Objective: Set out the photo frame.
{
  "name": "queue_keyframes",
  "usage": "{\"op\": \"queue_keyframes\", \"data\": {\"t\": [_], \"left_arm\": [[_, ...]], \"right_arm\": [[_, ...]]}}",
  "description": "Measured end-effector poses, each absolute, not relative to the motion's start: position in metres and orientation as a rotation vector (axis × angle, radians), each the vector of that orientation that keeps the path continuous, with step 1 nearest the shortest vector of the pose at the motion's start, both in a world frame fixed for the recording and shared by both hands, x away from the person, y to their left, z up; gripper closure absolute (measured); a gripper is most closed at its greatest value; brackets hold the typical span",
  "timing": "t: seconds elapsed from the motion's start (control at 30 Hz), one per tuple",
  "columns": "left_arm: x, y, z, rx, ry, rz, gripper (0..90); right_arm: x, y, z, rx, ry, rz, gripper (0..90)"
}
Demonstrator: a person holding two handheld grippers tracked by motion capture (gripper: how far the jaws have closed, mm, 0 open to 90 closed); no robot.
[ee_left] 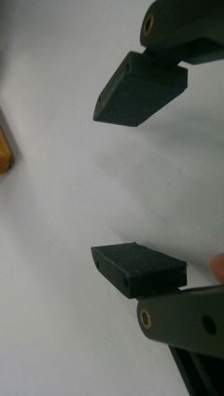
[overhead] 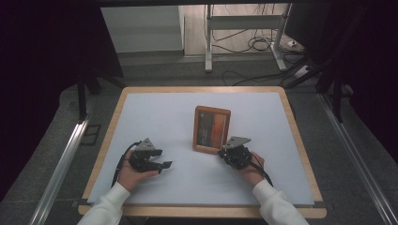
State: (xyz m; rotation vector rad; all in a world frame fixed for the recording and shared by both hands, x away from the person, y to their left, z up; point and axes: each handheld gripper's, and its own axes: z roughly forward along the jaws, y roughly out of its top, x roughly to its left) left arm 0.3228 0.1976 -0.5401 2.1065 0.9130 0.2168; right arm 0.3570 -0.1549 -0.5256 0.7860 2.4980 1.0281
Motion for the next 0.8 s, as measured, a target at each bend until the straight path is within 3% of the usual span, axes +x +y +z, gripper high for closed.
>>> {"op": "queue_keyframes", "data": {"t": [0.8], "left_arm": [[0.322,0.196,-0.5403,2.109,0.904,0.215,29.8]], "right_arm": [[0.3607,-0.161,-0.5264,0.806,2.474,1.037,89.9]]}}
